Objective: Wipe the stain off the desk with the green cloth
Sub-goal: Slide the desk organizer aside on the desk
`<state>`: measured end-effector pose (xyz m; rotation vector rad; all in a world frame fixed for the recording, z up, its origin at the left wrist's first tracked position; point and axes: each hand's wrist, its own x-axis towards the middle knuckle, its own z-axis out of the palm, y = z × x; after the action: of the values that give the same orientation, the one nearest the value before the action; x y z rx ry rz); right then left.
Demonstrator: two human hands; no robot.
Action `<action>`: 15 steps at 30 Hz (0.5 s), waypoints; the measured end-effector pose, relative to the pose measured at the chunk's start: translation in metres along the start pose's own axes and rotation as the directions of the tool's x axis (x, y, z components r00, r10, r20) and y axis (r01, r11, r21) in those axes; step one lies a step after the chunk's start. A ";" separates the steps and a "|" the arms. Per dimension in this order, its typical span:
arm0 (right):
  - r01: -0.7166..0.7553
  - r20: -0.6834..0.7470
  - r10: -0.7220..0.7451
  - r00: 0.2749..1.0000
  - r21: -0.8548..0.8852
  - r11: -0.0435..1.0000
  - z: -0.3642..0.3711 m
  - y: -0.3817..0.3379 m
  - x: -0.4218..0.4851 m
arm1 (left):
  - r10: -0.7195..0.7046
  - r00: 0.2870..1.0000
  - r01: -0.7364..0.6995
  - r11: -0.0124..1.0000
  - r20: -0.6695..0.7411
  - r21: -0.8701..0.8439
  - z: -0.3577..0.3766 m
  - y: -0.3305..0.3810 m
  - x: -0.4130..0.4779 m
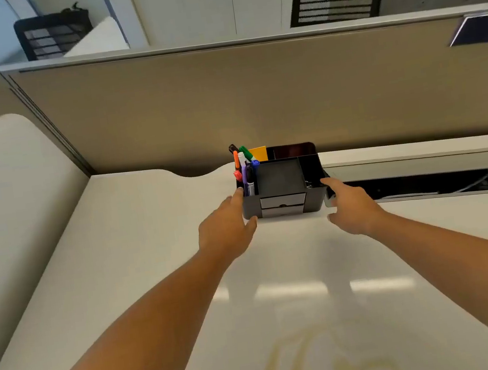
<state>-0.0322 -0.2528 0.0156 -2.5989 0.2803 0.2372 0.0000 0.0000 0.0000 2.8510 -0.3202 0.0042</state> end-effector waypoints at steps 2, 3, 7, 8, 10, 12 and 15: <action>0.018 0.022 -0.018 1.000 0.020 1.000 0.001 0.004 0.014 | -0.037 0.998 0.039 0.999 0.048 -0.038 0.007 0.002 0.016; 0.023 0.022 -0.023 0.999 0.019 1.000 0.001 0.006 0.020 | -0.057 0.996 0.060 0.997 0.073 -0.039 0.010 0.002 0.022; 0.027 -0.032 -0.026 0.999 0.045 0.999 0.005 0.008 0.040 | -0.104 0.991 0.111 0.990 0.082 -0.084 0.021 0.001 0.041; 0.032 -0.051 -0.030 0.998 0.028 0.999 0.005 0.009 0.044 | -0.101 0.993 0.106 0.992 0.066 -0.074 0.022 -0.001 0.045; 0.034 -0.071 -0.034 0.997 -0.013 0.999 0.007 0.009 0.049 | -0.081 0.995 0.083 0.996 0.063 -0.031 0.022 -0.005 0.050; 0.044 -0.098 -0.048 0.994 -0.039 0.998 0.007 0.008 0.050 | -0.041 0.997 0.041 0.999 0.062 0.009 0.020 -0.007 0.049; 0.079 -0.111 -0.088 0.990 -0.085 0.993 0.009 0.003 0.043 | 0.001 0.999 -0.003 0.998 0.034 0.056 0.014 -0.016 0.036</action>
<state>0.0079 -0.2573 -0.0029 -2.7016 0.2052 0.0706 0.0384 0.0030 -0.0165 2.9088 -0.3356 -0.0358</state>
